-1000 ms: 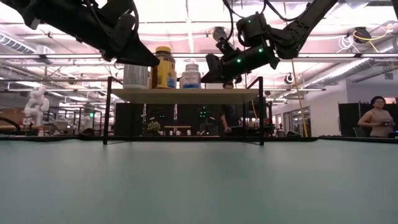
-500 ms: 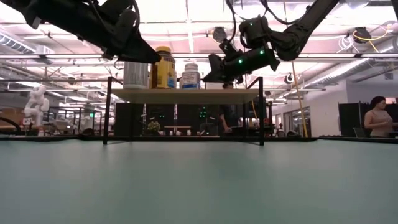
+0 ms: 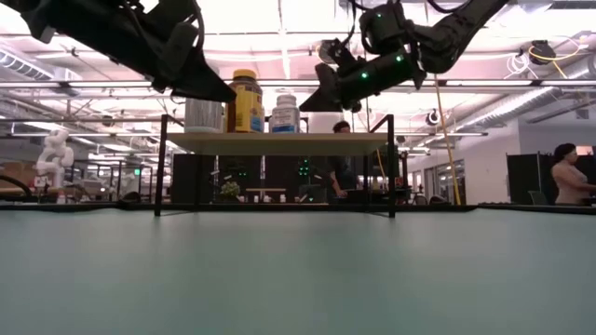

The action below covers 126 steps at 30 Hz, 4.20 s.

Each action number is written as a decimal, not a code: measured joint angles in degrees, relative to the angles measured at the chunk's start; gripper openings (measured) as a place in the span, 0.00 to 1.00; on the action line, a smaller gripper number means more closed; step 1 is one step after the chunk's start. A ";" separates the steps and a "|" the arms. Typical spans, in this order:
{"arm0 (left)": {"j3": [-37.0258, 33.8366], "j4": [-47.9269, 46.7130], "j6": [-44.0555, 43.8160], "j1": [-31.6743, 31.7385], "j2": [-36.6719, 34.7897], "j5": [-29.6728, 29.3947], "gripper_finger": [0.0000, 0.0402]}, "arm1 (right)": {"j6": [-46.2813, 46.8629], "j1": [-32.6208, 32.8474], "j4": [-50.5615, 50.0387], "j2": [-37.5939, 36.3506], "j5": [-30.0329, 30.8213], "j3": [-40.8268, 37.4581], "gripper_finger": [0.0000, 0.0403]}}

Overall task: Pick and place medicine bottles onto shelf by color
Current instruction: Adjust the white supplement bottles, then put the white supplement bottle on the shelf

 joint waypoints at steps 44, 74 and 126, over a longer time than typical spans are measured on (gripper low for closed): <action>-0.01 9.17 9.03 1.16 -0.02 -0.02 0.38 | 1.19 0.09 6.34 2.95 -2.71 0.56 0.00; -0.04 8.73 5.84 3.96 -0.02 2.60 0.38 | -3.84 9.16 11.53 7.30 6.98 4.27 0.00; -0.04 4.48 -2.54 3.82 -0.02 2.64 0.38 | -4.95 9.36 -25.69 -3.83 8.03 11.78 0.00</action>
